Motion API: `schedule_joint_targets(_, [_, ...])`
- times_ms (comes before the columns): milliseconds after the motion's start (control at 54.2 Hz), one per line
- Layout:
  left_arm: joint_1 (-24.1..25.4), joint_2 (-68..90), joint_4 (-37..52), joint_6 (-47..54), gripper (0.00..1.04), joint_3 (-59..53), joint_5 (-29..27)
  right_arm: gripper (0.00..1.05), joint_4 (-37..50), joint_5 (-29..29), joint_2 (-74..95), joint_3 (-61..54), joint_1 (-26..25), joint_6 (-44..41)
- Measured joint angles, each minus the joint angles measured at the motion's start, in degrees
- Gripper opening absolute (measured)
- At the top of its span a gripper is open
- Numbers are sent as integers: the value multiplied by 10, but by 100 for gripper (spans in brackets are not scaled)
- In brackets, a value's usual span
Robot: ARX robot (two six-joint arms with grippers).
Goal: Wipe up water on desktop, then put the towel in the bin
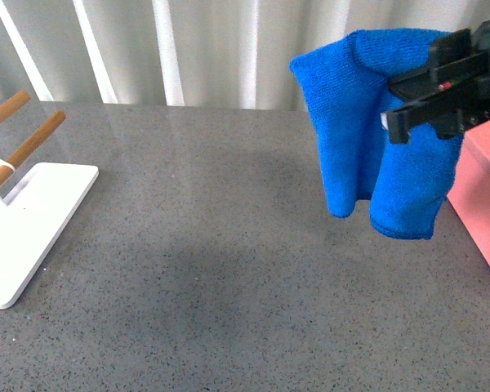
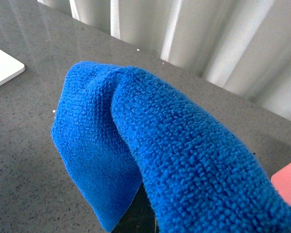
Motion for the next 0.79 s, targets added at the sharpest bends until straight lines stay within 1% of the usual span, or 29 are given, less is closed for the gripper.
schedule_joint_targets(55, [0,0,0,0,46,0,0,4,-35,19,31,40,2,17])
schedule_joint_targets(166, [0,0,0,0,73,0,0,4,-132,36,110,136,13,90])
schedule_joint_targets(277, [0,0,0,0,89,0,0,4,-202,58,157,191,30,148])
schedule_joint_targets(313, [0,0,0,0,96,0,0,4,-222,65,168,203,35,166])
schedule_joint_targets(350, [0,0,0,0,100,0,0,4,-243,75,177,216,41,188])
schedule_joint_targets(424, [0,0,0,0,98,0,0,4,-285,95,198,240,51,228])
schedule_joint_targets(572, [0,0,0,0,98,0,0,4,-325,104,233,253,55,280])
schedule_joint_targets(645, [0,0,0,0,98,0,0,4,-332,122,269,254,41,304])
schedule_joint_targets(793, [0,0,0,0,98,0,0,4,-332,126,318,261,13,319])
